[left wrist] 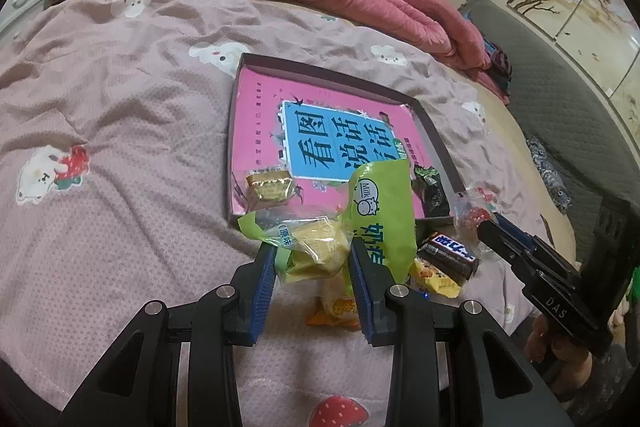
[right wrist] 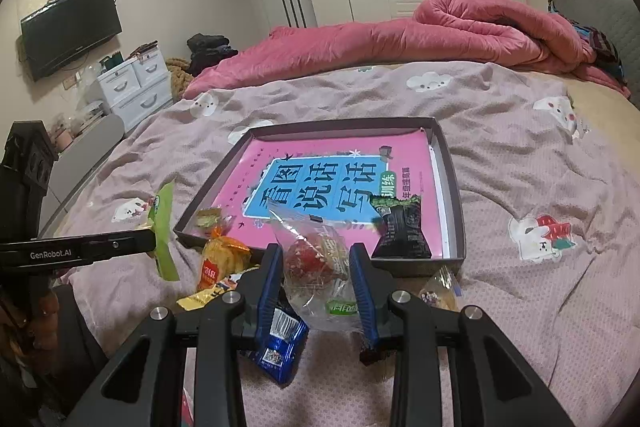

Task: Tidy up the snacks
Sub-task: 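Lift the cheese snack with the left gripper while the right grasps and lifts the red-candy bag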

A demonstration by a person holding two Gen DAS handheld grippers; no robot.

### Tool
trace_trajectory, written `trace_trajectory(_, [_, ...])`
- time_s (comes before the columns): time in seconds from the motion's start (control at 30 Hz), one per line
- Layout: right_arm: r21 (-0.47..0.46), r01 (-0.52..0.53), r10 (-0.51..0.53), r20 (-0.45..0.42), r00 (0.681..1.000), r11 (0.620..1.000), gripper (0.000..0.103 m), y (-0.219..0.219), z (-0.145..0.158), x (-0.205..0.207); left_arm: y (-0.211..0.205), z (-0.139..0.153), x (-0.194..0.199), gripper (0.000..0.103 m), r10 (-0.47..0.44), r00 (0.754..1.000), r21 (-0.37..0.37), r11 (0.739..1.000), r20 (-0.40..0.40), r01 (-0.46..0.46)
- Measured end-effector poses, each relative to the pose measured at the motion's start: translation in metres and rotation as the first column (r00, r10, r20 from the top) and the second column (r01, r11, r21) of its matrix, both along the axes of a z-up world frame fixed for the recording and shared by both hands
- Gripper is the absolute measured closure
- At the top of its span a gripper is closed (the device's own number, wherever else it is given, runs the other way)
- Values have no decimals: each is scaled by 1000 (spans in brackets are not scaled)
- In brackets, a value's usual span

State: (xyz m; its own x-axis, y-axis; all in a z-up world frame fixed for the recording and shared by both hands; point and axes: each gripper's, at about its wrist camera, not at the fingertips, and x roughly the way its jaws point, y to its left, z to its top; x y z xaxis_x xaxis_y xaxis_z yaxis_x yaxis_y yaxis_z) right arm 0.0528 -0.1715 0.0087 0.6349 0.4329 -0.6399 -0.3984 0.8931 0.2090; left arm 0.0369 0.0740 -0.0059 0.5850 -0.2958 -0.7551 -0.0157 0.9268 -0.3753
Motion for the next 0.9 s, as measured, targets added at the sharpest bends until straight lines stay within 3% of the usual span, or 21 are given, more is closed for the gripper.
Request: trace_trajectory(0.9, [2, 40, -40, 49, 998, 999, 68, 6, 18, 29, -9, 15, 38, 66, 21, 999, -17, 1000, 35, -20])
